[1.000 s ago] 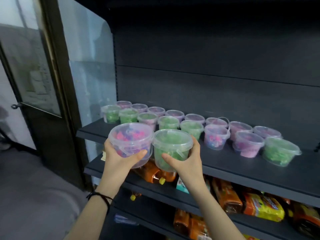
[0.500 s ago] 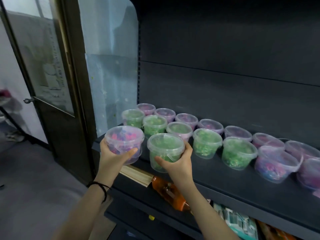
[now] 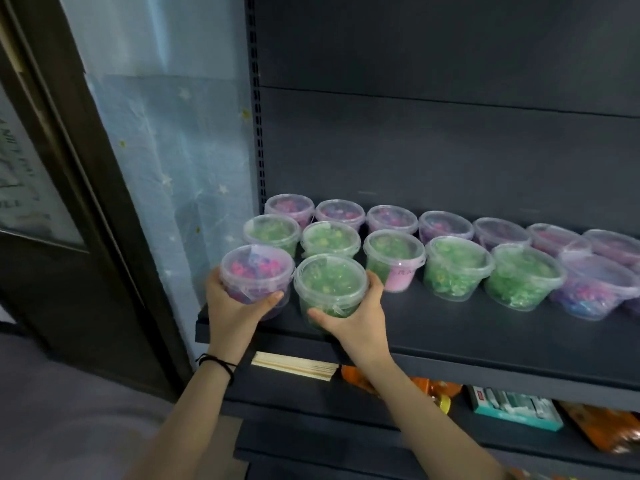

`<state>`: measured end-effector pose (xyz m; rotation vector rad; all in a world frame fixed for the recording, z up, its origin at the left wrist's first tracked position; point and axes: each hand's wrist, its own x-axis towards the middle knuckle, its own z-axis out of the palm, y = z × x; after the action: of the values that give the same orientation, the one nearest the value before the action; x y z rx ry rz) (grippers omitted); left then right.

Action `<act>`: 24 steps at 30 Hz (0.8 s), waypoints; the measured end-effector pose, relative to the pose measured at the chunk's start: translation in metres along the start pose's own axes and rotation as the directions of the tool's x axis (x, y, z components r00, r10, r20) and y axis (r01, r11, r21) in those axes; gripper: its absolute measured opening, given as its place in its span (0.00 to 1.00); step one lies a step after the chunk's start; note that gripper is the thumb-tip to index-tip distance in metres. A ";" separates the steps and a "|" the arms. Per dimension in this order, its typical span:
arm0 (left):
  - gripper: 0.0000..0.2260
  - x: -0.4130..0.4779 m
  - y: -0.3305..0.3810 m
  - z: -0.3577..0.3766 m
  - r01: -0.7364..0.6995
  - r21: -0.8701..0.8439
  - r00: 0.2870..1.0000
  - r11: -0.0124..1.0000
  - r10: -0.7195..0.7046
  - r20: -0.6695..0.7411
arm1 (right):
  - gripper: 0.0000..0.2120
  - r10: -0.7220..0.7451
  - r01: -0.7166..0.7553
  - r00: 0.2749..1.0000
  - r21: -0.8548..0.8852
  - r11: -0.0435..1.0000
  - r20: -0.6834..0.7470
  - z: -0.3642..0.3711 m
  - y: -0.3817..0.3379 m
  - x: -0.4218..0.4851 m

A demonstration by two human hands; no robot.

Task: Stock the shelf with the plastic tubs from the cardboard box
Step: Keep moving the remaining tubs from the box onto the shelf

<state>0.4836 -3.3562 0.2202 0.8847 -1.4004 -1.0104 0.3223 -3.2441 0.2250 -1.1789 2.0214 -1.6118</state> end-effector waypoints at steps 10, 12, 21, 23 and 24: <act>0.38 -0.010 0.007 -0.013 0.005 -0.001 0.984 1.000 -0.005 0.177 | 0.59 0.059 -0.062 0.992 0.029 0.998 0.109 -0.016 -0.005 -0.009; 0.36 -0.020 0.007 -0.015 0.043 0.001 0.990 0.999 -0.043 0.135 | 0.55 0.045 -0.053 0.992 0.068 0.996 0.117 -0.028 -0.003 -0.020; 0.26 -0.113 0.067 0.048 -0.132 0.115 0.989 0.985 0.139 -0.051 | 0.28 -0.026 0.036 0.986 0.056 0.998 -0.167 -0.159 0.013 -0.084; 0.24 -0.146 0.080 0.080 -0.185 0.106 0.983 0.977 0.184 0.017 | 0.27 -0.031 0.040 0.977 0.039 0.998 -0.209 -0.205 0.021 -0.105; 0.23 -0.165 0.086 0.098 -0.195 0.098 0.980 0.976 0.191 0.051 | 0.28 -0.029 0.036 0.973 0.028 0.999 -0.228 -0.229 0.025 -0.116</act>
<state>0.4021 -3.1640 0.2440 0.7886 -1.5522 -0.8189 0.2308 -3.0042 0.2476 -1.0633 2.1121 -1.8639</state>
